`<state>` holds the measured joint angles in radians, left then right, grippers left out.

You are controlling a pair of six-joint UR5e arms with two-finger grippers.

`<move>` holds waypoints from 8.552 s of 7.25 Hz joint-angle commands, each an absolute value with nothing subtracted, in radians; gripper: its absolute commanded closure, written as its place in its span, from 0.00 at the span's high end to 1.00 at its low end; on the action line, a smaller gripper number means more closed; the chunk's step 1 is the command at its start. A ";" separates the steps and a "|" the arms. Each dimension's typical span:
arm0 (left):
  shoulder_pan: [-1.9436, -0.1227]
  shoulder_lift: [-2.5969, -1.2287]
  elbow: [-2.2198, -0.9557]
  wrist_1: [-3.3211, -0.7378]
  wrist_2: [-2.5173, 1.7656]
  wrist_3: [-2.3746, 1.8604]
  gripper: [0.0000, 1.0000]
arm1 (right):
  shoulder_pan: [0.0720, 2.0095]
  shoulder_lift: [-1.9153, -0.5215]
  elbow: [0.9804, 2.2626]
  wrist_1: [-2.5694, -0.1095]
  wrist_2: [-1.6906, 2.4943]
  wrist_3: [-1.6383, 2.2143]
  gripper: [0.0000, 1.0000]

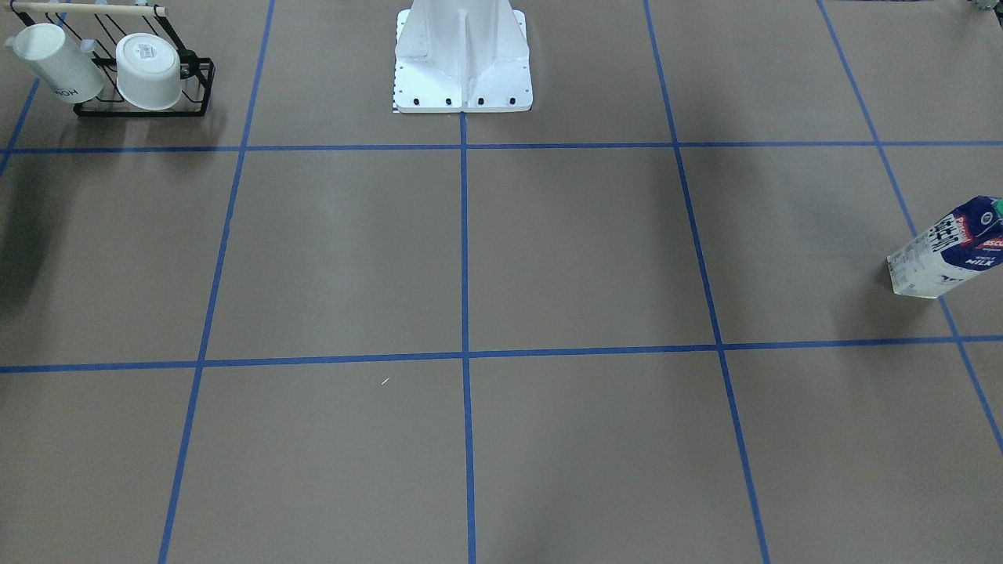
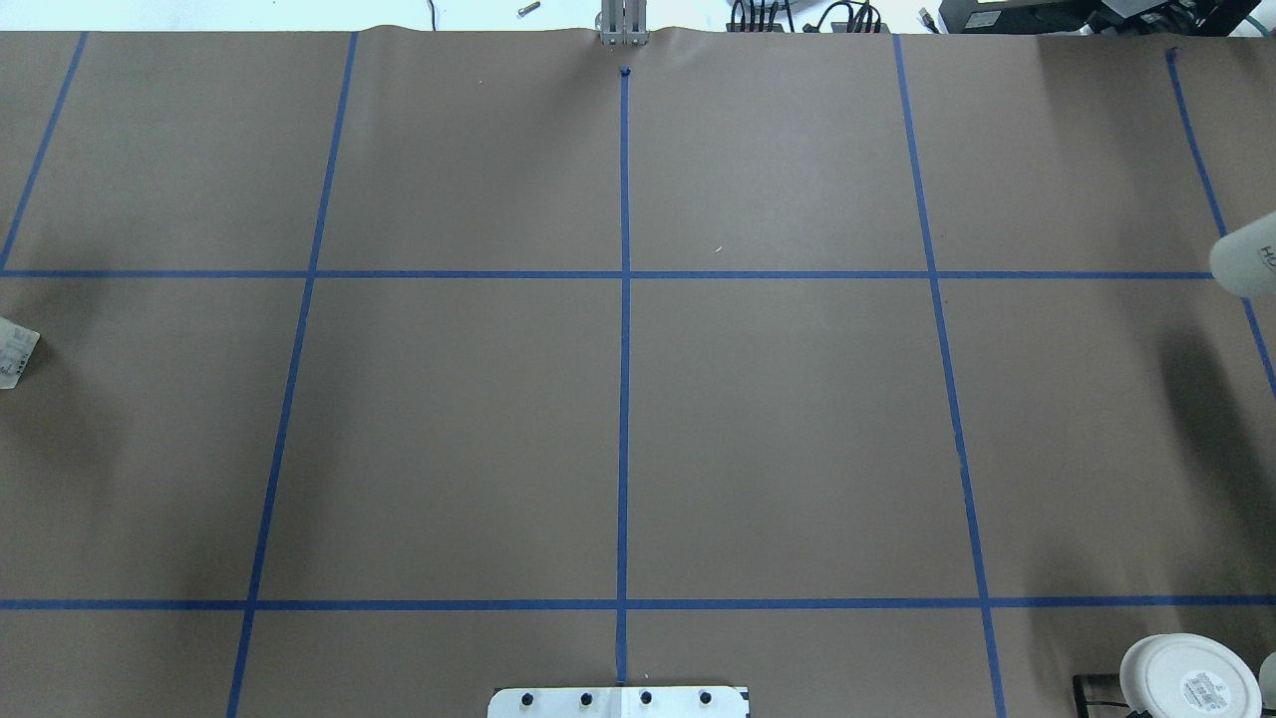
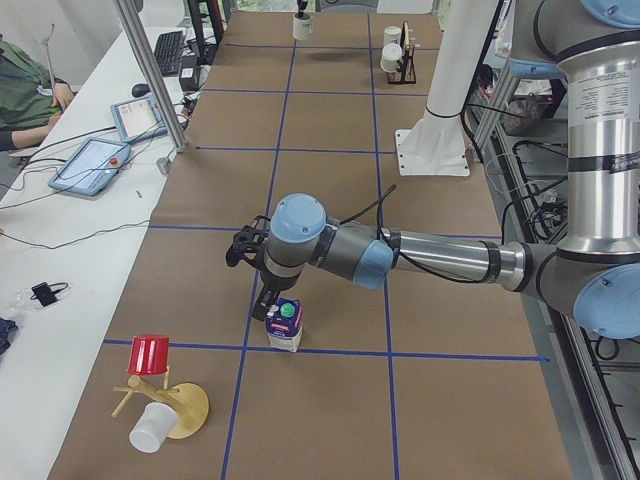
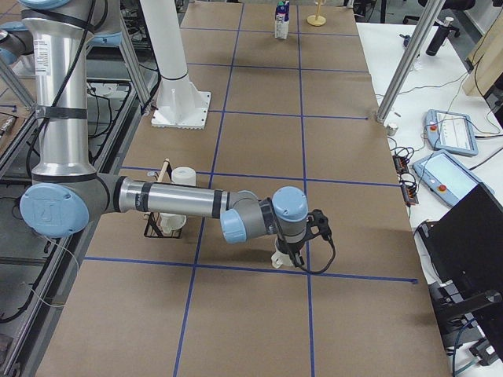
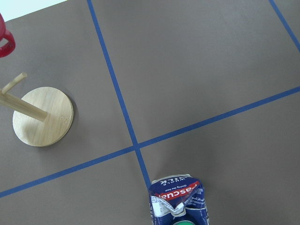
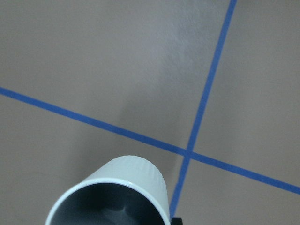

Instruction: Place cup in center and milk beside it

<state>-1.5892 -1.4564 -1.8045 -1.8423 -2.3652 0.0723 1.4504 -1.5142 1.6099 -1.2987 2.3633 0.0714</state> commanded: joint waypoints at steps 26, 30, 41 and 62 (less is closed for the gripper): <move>-1.589 -1.448 -1.799 -1.858 -2.370 0.074 0.99 | 0.861 -0.898 1.721 -1.652 2.029 1.124 1.00; -1.586 -1.482 -1.795 -1.871 -2.372 0.078 0.99 | 1.225 -1.209 1.732 -1.644 2.204 0.453 1.00; -1.450 -1.453 -1.668 -2.062 -2.364 -0.143 0.98 | 1.565 -1.695 1.721 -1.643 2.187 -0.250 1.00; -0.846 -2.019 -1.984 -1.600 -2.060 -1.088 0.00 | 1.565 -1.684 1.700 -1.641 2.184 -0.249 1.00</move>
<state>-0.9895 -1.8548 -1.9856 -1.7533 -2.1757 -0.9858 1.5646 -1.6843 1.7018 -1.6414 2.1844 -0.2484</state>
